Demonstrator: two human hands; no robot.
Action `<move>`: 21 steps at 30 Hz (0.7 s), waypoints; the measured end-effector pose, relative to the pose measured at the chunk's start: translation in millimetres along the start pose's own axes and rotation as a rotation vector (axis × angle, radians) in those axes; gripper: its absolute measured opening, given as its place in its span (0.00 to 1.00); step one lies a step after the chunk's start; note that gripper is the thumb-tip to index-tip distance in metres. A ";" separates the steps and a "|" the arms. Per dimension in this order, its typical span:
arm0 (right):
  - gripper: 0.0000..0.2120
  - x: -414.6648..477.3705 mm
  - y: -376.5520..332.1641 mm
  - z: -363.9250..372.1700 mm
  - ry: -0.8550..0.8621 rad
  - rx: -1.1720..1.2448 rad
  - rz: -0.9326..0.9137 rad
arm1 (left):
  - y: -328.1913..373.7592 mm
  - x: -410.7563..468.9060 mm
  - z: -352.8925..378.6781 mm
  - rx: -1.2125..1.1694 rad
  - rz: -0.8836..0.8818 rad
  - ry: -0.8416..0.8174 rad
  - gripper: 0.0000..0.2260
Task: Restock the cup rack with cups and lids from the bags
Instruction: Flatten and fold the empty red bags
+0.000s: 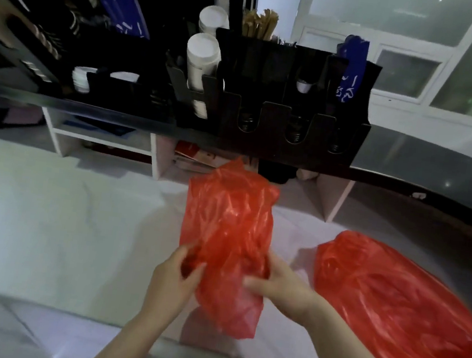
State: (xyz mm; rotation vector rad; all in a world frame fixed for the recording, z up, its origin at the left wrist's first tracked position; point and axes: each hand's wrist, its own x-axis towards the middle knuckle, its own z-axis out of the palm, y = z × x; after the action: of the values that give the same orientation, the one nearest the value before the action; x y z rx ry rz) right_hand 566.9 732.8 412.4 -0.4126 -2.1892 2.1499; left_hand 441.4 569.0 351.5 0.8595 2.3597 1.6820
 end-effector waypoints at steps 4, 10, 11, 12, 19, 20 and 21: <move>0.19 -9.2 21.8 -14.2 0.056 -0.886 0.132 | 1.9 8.6 -1.8 0.093 0.015 0.088 0.05; 0.05 -32.5 48.5 -71.2 0.825 -0.693 0.247 | -35.7 26.8 -43.6 -0.006 -0.258 0.287 0.12; 0.04 -36.1 50.6 -77.8 0.882 -0.661 0.256 | -41.7 26.7 -48.9 -0.082 -0.319 0.326 0.14; 0.03 -37.6 52.8 -82.3 0.922 -0.632 0.255 | -47.2 26.6 -52.8 -0.153 -0.373 0.378 0.14; 0.04 -41.6 48.7 -84.2 1.047 -0.394 0.177 | -62.2 26.2 -77.4 -0.195 -0.492 0.696 0.13; 0.04 -40.7 46.6 -82.5 1.065 -0.423 0.165 | -59.2 24.3 -78.7 -0.163 -0.469 0.687 0.14; 0.04 -38.8 43.3 -80.1 1.079 -0.445 0.161 | -57.0 22.6 -79.1 -0.138 -0.432 0.663 0.15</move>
State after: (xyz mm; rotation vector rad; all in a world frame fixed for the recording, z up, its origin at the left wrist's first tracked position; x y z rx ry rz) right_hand 628.5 802.4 378.4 -1.3887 -1.8911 0.9633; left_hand 368.9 501.9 335.0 -0.2812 2.4805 2.1017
